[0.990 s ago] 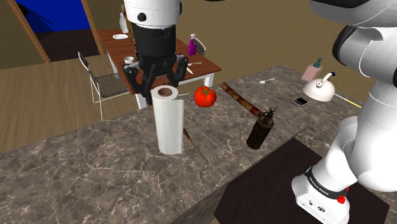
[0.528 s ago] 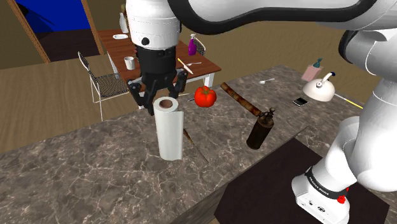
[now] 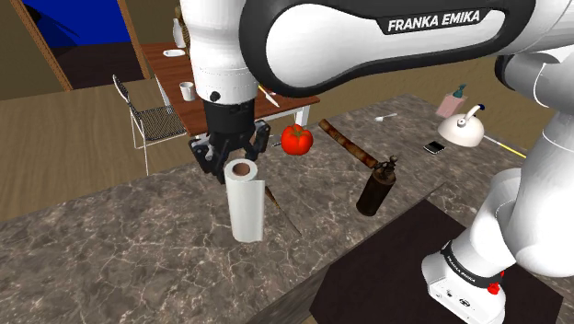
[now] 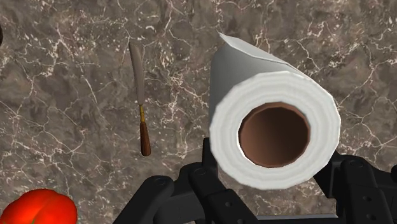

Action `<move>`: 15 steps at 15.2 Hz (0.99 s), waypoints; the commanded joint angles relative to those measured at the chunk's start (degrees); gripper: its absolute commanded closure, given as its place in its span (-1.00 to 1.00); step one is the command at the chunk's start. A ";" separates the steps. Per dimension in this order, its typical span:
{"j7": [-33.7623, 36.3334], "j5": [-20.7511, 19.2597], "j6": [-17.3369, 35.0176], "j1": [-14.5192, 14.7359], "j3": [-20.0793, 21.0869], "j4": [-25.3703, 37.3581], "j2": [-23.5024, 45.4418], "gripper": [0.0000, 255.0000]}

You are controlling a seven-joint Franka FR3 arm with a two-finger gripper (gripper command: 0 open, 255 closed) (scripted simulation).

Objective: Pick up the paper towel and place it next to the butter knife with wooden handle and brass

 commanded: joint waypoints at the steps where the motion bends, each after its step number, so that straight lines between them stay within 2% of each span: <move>1: -0.02 0.12 1.53 -0.14 -0.02 -1.80 -0.33 1.00; 15: 0.36 -0.37 12.06 -0.45 -0.32 -11.67 0.41 1.00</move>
